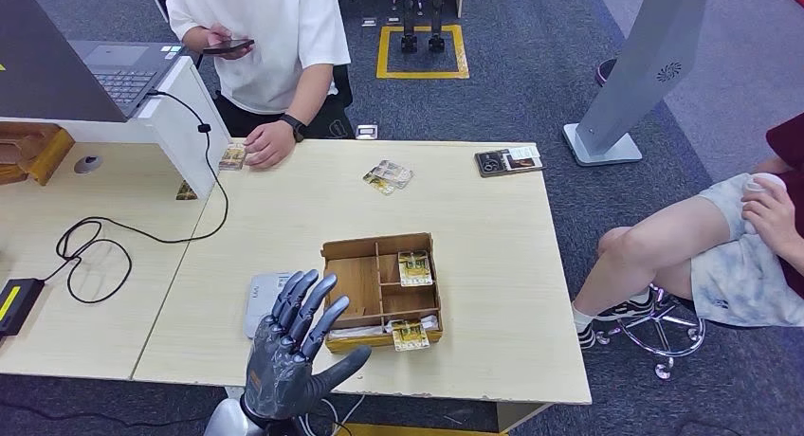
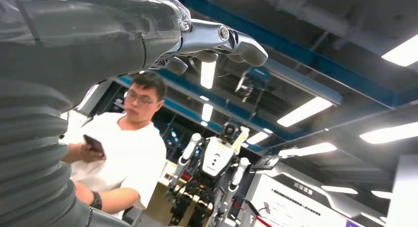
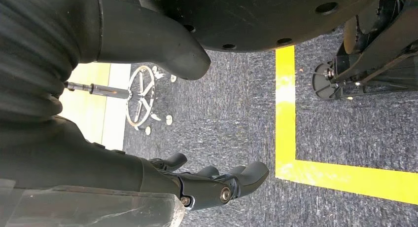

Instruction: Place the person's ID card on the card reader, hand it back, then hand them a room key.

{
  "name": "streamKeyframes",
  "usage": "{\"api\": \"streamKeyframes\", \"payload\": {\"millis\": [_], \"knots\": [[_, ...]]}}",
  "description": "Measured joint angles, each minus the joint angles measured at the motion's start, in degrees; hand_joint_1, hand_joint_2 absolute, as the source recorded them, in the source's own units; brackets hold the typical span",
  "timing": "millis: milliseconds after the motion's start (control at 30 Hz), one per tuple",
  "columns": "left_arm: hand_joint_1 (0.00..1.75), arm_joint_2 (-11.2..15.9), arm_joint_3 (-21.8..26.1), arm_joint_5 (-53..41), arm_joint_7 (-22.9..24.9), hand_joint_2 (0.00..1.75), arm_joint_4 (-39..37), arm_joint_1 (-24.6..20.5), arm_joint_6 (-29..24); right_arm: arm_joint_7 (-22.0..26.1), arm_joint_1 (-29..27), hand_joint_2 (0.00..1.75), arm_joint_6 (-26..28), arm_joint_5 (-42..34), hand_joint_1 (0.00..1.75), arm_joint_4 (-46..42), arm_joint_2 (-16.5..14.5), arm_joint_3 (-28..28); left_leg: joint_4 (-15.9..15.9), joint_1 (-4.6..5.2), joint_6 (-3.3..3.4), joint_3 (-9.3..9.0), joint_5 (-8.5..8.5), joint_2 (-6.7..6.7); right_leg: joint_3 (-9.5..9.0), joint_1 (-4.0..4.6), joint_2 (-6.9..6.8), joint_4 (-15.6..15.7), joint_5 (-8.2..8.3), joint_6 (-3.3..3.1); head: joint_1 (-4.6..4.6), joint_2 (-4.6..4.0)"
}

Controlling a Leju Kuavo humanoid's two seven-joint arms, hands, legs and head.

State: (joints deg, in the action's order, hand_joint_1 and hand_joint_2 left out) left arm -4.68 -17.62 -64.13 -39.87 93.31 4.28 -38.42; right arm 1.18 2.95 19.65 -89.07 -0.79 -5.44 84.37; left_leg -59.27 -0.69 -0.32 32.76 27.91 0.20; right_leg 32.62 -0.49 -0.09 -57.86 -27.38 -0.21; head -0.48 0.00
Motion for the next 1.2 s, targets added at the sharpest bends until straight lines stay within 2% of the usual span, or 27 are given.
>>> {"api": "streamKeyframes", "payload": {"millis": [333, 533, 667, 900, 1200], "knots": [[0.00, 0.1, 0.0, -0.7, 0.0, 1.75, 0.1, 0.0, 0.0, 0.0, 0.0, 1.75, 0.0, 0.0, 0.00, 0.0, 0.0, 0.0, 0.0, 0.00, 0.00, 0.00, 0.00, 0.00, 0.00, 0.00, 0.00, 0.0, 0.00, 0.00, 0.00, 0.00], [0.00, 1.1, -0.5, -4.0, 0.0, 1.75, -0.3, 0.1, 0.0, -0.3, 0.0, 1.75, 0.1, 0.0, 0.00, -0.6, 0.4, 0.0, 0.0, 0.00, 0.00, -0.01, 0.00, 0.00, 0.01, 0.00, 0.00, 0.0, 0.00, 0.00, 0.01, 0.00], [0.00, 1.7, -4.6, -8.8, 6.3, 1.75, -6.8, -2.0, 0.0, -0.9, 0.1, 1.75, 0.1, 0.0, 0.00, -1.6, 1.0, 0.2, 0.0, 0.01, 0.00, -0.03, 0.00, 0.00, 0.01, 0.00, -0.01, 0.0, 0.00, 0.00, 0.01, 0.00], [0.00, 2.4, -12.2, -10.8, 17.5, 1.75, -13.1, -6.0, 0.0, -1.1, 0.3, 1.75, 0.1, 0.0, 0.00, -2.2, 1.3, 1.0, 0.0, 0.01, 0.00, -0.03, 0.00, 0.01, 0.01, 0.00, 0.00, 0.0, 0.00, 0.00, 0.01, 0.00], [0.00, 2.7, -19.1, -10.9, 25.4, 1.75, -16.8, -9.0, 0.0, -1.2, 0.3, 1.75, 0.1, 0.0, 0.00, -2.5, 1.6, 1.3, 0.0, 0.01, 0.00, -0.01, 0.00, -0.01, 0.03, 0.00, -0.01, 0.0, 0.00, 0.00, 0.01, 0.00]]}}
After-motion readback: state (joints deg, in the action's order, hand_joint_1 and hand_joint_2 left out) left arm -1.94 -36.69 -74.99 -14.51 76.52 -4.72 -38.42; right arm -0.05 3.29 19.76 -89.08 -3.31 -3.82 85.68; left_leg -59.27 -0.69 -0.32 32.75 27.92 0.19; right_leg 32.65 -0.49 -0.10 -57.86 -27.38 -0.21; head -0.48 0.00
